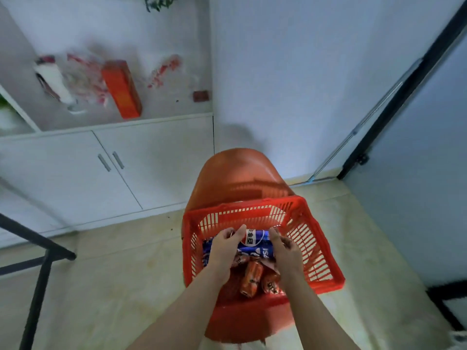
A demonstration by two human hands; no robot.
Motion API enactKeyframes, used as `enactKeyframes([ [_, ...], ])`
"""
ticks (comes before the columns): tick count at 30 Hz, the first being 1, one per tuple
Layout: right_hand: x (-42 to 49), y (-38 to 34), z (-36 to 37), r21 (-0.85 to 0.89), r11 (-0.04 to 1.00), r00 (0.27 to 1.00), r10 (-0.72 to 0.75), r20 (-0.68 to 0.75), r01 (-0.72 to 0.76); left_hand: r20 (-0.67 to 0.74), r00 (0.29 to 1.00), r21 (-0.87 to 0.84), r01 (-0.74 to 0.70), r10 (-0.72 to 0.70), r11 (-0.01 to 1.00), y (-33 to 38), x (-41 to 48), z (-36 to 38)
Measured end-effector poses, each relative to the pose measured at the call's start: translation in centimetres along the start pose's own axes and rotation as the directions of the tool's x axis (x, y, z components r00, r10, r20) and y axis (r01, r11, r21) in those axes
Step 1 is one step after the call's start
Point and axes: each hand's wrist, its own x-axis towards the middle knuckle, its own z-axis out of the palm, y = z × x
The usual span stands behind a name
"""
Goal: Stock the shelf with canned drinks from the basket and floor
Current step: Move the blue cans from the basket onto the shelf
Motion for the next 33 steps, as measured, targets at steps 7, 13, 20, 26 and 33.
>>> enactKeyframes([
  [7,-9.3,-5.9,-3.8,0.159,0.976,0.987,-0.136,-0.086,0.148,0.174,0.944,0.114,-0.303,0.282,0.946,6.0,-7.4,2.5],
  [13,-15.4,-11.6,-9.4,0.383,0.886,0.96,-0.197,-0.197,0.26,0.426,0.84,0.022,-0.38,0.336,0.925,10.4,-13.9,8.7],
  [20,-22.0,-14.6,-18.5,0.656,0.638,0.915,-0.269,-0.301,0.403,0.653,0.674,-0.056,-0.412,0.346,0.909,12.7,-23.9,17.8],
  [26,-28.9,-15.2,-29.7,0.754,0.456,0.868,-0.387,-0.312,0.474,0.75,0.525,-0.119,-0.492,0.403,0.862,10.7,-35.9,26.3],
  [33,-39.7,-13.7,-42.3,0.729,0.385,0.781,-0.534,-0.325,0.566,0.832,0.354,-0.181,-0.555,0.427,0.812,6.1,-48.5,34.4],
])
